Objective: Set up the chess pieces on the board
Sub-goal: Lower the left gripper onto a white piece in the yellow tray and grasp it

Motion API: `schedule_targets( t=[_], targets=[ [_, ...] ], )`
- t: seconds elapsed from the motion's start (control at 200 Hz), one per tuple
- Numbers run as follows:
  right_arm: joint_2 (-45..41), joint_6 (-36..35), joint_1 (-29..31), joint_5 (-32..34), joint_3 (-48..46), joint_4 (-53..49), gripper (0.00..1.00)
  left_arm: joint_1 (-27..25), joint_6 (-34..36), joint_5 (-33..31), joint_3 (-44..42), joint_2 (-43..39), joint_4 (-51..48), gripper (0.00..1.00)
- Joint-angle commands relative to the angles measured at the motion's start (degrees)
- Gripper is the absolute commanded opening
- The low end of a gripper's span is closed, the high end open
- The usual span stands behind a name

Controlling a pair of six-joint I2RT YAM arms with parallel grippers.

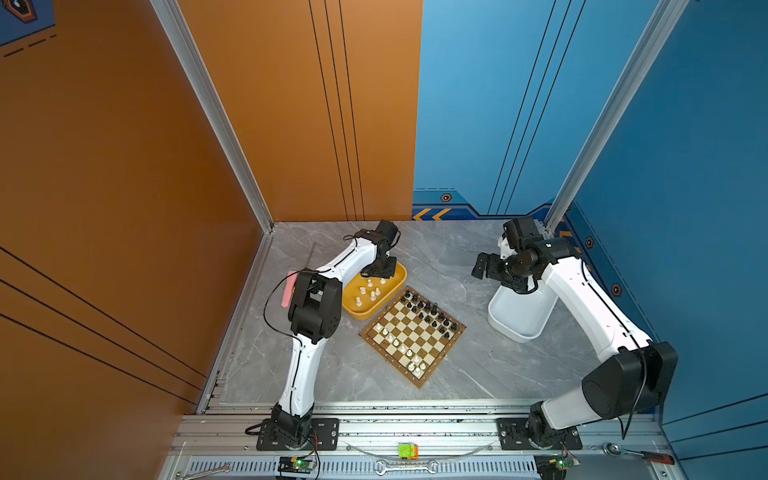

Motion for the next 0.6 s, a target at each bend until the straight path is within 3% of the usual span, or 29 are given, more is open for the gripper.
schedule_targets(
  t=[0.0, 0.596],
  targets=[
    [-0.34, -0.58, -0.66, -0.96, -0.24, -1.22, 1.0, 0.62, 0.48, -0.2, 2.18, 1.65, -1.35, 0.29],
    [-0.65, -0.86, -1.69, -1.1, -0.79, -1.66, 1.0, 0.83, -0.01, -0.18, 2.45, 2.91, -2.28, 0.22]
  ],
)
